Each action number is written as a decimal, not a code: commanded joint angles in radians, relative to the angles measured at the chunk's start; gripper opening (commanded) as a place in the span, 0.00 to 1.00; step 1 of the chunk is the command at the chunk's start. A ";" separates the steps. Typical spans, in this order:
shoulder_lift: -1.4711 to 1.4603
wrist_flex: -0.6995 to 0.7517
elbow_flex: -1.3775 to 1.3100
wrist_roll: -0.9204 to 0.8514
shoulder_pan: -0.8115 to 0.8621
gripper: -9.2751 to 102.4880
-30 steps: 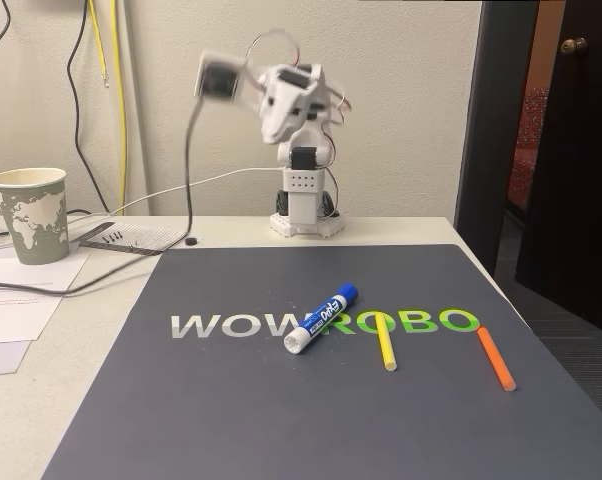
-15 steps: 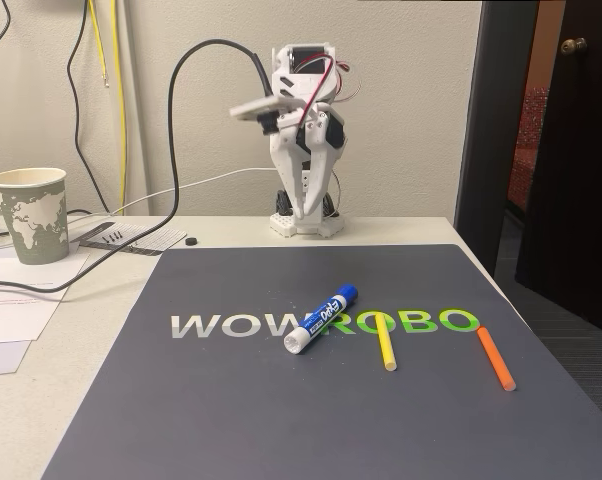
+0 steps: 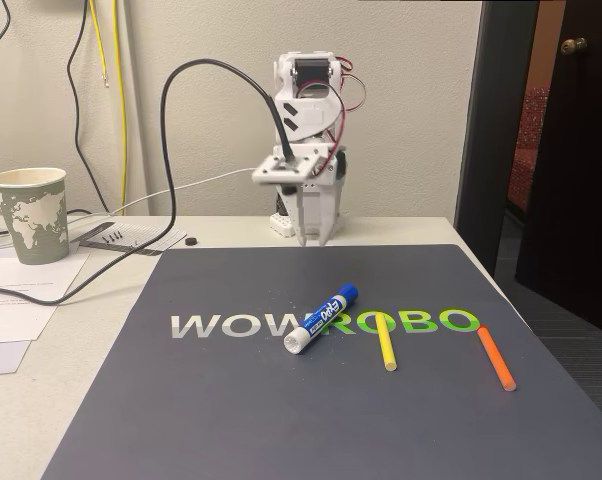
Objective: Pick up the blue marker.
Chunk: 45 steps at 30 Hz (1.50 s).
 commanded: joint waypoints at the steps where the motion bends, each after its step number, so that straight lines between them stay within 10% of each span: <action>1: -0.009 0.032 -0.071 -0.018 -0.008 0.28; 14: -0.044 0.094 -0.071 -0.104 0.006 0.41; 45: -0.241 0.325 -0.164 -0.164 0.012 0.37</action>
